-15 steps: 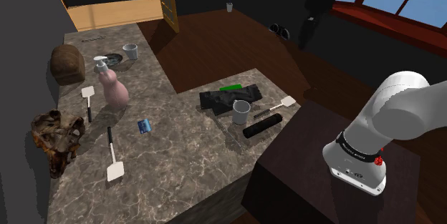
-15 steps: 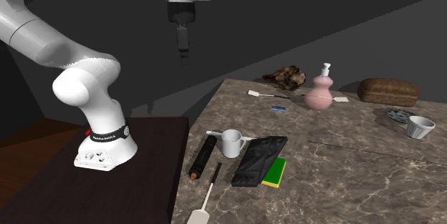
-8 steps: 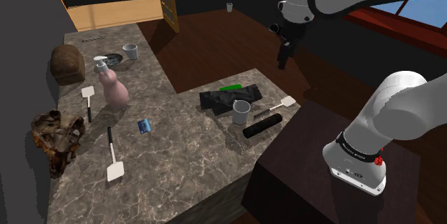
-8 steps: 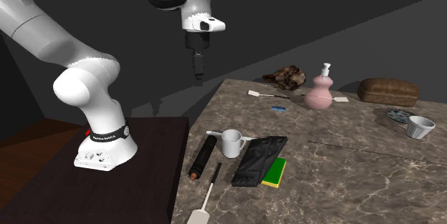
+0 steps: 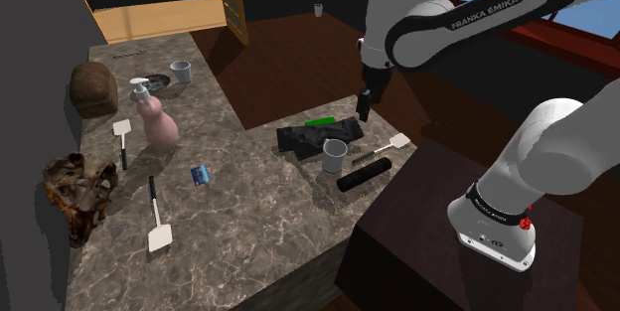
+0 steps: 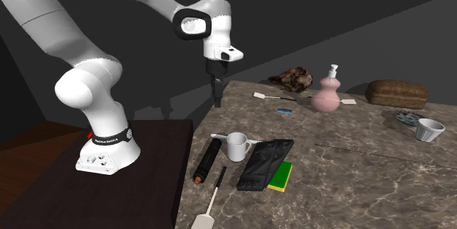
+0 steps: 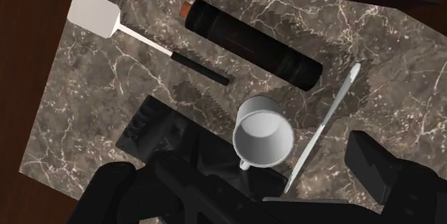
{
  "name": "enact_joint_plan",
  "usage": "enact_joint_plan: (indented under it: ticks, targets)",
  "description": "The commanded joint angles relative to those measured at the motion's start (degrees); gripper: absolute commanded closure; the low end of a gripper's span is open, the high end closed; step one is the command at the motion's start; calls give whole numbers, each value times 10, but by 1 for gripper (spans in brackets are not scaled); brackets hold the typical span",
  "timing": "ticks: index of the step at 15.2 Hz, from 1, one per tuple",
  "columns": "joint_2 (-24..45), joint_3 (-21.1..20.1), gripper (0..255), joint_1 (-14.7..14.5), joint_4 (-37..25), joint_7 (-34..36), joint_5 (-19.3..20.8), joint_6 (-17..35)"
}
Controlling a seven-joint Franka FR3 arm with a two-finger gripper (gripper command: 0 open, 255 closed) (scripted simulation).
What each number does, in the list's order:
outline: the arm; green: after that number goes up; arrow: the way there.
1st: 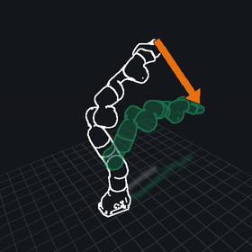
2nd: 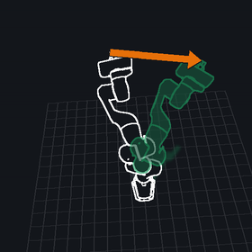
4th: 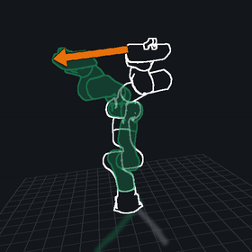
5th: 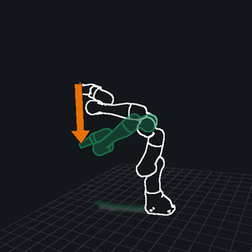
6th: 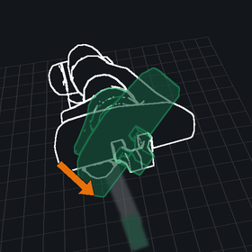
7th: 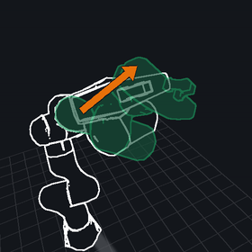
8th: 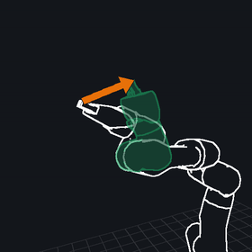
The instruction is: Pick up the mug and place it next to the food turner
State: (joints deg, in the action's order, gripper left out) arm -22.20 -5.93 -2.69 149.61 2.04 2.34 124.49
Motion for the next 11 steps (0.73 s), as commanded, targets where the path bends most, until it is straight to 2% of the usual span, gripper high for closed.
enact_joint_plan:
  ticks: [1, 6, 11]
  targets:
    - [42, -8, 0, -1, -3, 14, 1, 38]
    - [160, -26, 0, -2, -25, 53, 18, 126]
    - [284, -34, 0, -8, -68, 103, 54, 197]
